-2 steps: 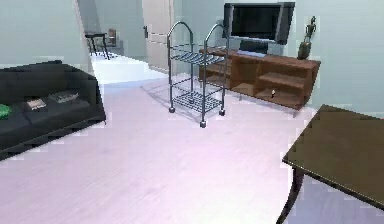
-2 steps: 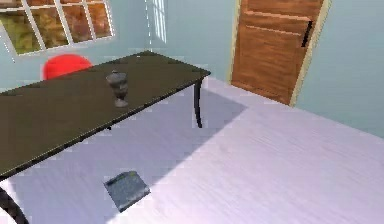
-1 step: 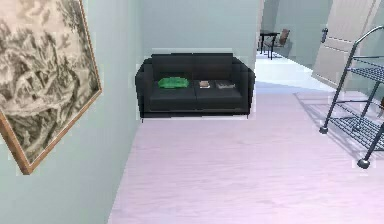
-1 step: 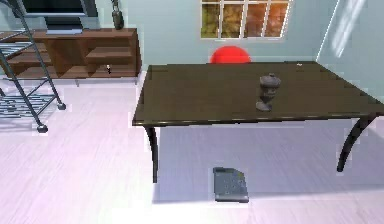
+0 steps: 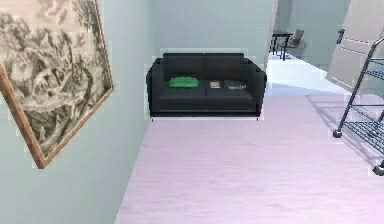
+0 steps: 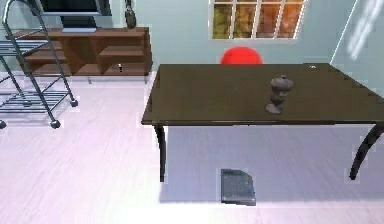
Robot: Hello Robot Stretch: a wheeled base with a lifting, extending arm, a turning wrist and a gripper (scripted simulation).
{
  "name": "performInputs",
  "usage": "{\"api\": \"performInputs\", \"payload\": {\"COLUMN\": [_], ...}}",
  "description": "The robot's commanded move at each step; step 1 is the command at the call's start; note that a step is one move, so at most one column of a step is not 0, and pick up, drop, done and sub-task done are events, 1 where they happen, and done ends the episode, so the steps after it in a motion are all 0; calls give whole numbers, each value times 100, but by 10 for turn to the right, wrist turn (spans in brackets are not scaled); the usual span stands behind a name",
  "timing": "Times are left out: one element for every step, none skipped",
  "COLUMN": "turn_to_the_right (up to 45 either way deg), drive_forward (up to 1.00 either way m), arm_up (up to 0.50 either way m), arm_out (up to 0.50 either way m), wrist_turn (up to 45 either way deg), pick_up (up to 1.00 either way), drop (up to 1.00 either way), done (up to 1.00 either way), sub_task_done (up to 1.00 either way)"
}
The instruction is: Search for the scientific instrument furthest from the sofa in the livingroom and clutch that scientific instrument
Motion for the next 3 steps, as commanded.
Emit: {"api": "performInputs", "payload": {"turn_to_the_right": [0, 0, 420], "drive_forward": [100, 70, 0], "arm_up": [0, 0, 0], "arm_out": [0, 0, 0], "wrist_turn": [0, 0, 0], "pick_up": [0, 0, 0], "drop": [0, 0, 0], "done": [0, 0, 0], "sub_task_done": [0, 0, 0]}}
